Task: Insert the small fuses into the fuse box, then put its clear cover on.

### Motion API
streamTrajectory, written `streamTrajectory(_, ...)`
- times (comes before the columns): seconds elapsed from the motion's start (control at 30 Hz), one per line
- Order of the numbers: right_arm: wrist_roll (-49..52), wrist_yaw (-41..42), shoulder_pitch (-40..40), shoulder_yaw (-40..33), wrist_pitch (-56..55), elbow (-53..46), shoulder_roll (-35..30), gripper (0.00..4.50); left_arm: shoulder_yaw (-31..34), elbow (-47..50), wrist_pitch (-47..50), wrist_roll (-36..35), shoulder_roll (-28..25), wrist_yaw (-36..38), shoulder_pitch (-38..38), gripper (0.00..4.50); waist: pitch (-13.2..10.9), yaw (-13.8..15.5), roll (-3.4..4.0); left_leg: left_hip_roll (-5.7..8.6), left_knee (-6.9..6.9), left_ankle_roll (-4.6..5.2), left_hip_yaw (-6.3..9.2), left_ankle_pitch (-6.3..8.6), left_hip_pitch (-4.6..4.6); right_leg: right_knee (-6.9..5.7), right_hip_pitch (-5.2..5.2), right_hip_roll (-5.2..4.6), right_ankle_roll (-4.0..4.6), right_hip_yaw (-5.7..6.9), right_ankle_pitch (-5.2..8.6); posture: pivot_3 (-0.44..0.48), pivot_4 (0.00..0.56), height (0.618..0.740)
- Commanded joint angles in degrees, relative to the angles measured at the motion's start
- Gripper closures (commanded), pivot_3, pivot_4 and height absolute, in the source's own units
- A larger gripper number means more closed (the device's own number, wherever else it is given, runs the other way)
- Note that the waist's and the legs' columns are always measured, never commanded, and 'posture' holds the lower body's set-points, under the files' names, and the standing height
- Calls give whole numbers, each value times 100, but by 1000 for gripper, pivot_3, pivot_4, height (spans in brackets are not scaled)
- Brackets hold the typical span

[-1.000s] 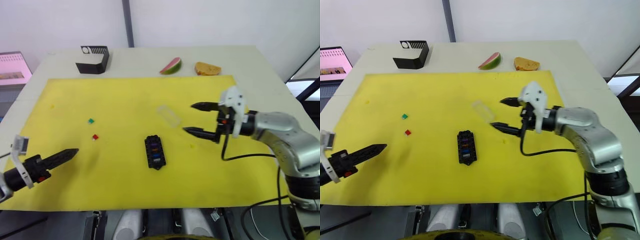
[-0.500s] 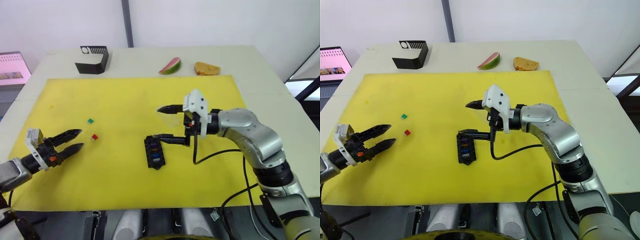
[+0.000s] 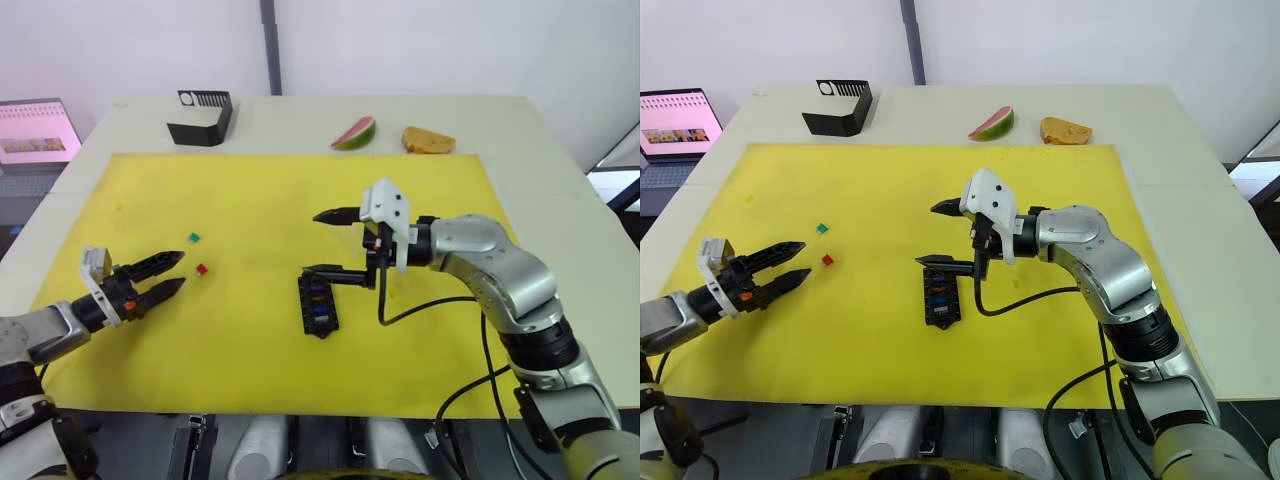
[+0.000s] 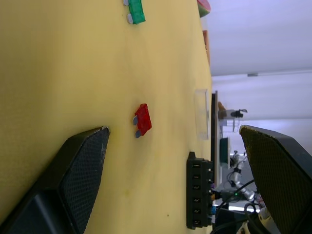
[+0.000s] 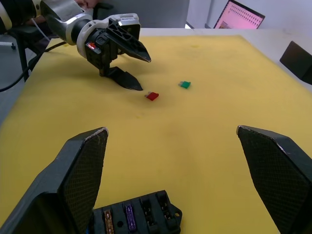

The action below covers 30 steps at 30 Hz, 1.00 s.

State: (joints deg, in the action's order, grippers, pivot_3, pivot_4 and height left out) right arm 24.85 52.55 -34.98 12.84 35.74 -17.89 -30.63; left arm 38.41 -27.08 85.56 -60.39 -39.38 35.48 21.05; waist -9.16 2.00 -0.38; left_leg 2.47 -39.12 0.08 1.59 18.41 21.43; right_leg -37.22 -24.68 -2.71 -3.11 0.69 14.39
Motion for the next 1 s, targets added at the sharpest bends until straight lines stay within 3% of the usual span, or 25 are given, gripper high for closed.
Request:
streamTrajectory(0.03,8,-41,-85,-130,-42,-147,-5,41,-214,-48,33,86,170,10,164,0,0,33,0,0,0,0,0,0,0,0,-1,0,0,0,0,0,150,740)
streamTrajectory(0.83,-95,-126,-51,-176,10,-155,-147,41,-409,162,22,437,488,-135,333,0,0,26,0,6,-3,0,3,0,2,3,2,-3,0,0,0,0,150,740)
streamTrajectory(0.97,-88,-113,-72,-172,-2,-126,-169,0,-423,100,-32,548,491,-160,350,1716,0,15,-1,5,-3,0,3,0,2,4,1,-3,0,0,0,0,150,740)
streamTrajectory(1.0,-88,-107,-81,-169,-7,-121,-175,0,-437,97,-47,574,493,-156,349,1716,0,11,-1,6,-2,0,3,0,2,4,1,-3,0,0,0,0,150,740)
